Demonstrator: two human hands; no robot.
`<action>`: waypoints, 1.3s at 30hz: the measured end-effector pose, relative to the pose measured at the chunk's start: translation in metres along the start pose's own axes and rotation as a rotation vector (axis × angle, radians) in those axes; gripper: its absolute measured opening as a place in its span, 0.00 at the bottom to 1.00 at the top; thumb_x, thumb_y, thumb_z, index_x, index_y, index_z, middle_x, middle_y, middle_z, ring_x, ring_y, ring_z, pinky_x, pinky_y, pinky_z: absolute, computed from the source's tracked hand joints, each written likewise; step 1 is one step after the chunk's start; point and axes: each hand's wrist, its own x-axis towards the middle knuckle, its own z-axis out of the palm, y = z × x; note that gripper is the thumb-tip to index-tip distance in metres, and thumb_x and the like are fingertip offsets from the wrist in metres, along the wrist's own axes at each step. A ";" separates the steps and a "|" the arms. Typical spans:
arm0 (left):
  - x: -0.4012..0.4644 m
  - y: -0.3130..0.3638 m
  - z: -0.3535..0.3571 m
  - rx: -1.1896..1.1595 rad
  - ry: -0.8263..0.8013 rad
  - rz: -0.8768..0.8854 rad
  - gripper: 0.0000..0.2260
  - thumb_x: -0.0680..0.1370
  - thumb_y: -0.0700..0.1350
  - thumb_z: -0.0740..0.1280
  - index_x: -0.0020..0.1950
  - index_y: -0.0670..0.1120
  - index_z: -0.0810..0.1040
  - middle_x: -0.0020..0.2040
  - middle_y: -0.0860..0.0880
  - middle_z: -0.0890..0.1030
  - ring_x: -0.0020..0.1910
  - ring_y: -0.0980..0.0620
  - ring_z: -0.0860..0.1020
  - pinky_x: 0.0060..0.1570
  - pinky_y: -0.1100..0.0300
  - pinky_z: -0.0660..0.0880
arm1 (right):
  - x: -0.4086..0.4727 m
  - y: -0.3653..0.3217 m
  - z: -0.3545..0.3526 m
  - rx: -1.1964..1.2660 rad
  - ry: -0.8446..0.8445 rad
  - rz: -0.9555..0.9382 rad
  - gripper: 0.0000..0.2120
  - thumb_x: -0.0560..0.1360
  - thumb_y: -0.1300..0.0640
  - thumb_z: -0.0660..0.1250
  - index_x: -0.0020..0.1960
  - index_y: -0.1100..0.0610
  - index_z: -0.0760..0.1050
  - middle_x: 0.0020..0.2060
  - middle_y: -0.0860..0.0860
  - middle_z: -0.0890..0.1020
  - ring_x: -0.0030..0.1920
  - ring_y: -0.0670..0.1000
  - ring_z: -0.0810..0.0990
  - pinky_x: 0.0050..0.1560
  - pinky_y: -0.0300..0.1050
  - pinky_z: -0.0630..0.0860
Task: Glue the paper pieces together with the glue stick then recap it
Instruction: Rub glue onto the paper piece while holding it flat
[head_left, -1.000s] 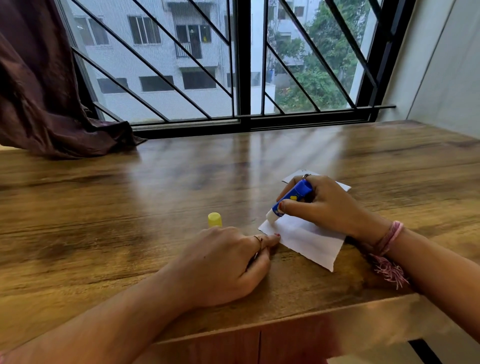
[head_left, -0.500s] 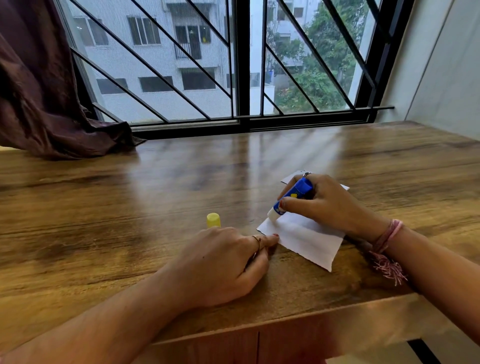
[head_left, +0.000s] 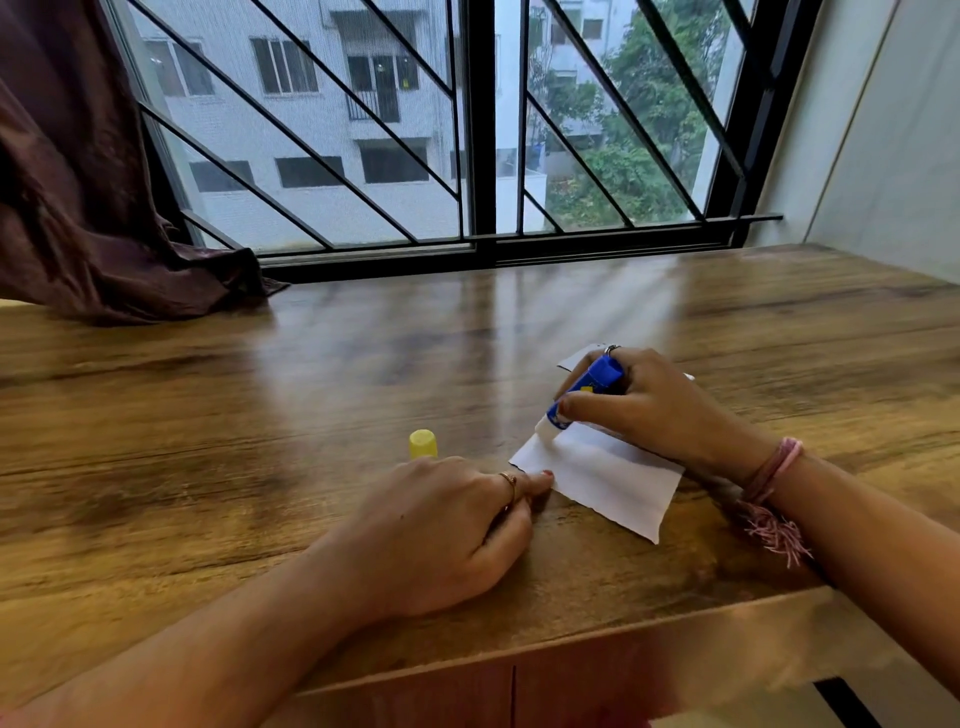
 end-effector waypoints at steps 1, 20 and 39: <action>0.000 -0.001 0.001 -0.002 0.011 0.001 0.21 0.77 0.55 0.51 0.66 0.59 0.73 0.35 0.55 0.79 0.30 0.58 0.72 0.28 0.64 0.64 | 0.000 0.000 0.000 -0.007 0.023 0.014 0.08 0.69 0.57 0.71 0.40 0.62 0.79 0.25 0.49 0.71 0.26 0.45 0.66 0.28 0.37 0.65; 0.002 -0.004 0.002 -0.006 0.013 0.035 0.21 0.78 0.54 0.50 0.62 0.53 0.78 0.34 0.50 0.80 0.30 0.53 0.75 0.31 0.59 0.68 | 0.004 0.002 -0.002 -0.018 0.042 0.029 0.07 0.68 0.55 0.72 0.38 0.60 0.80 0.27 0.54 0.73 0.27 0.46 0.68 0.30 0.42 0.65; 0.001 -0.004 0.004 0.011 0.074 0.067 0.21 0.78 0.55 0.49 0.63 0.54 0.77 0.41 0.50 0.82 0.39 0.53 0.76 0.33 0.62 0.65 | 0.009 0.009 -0.007 -0.058 0.092 0.066 0.15 0.68 0.54 0.71 0.42 0.68 0.78 0.25 0.51 0.70 0.25 0.46 0.65 0.27 0.37 0.64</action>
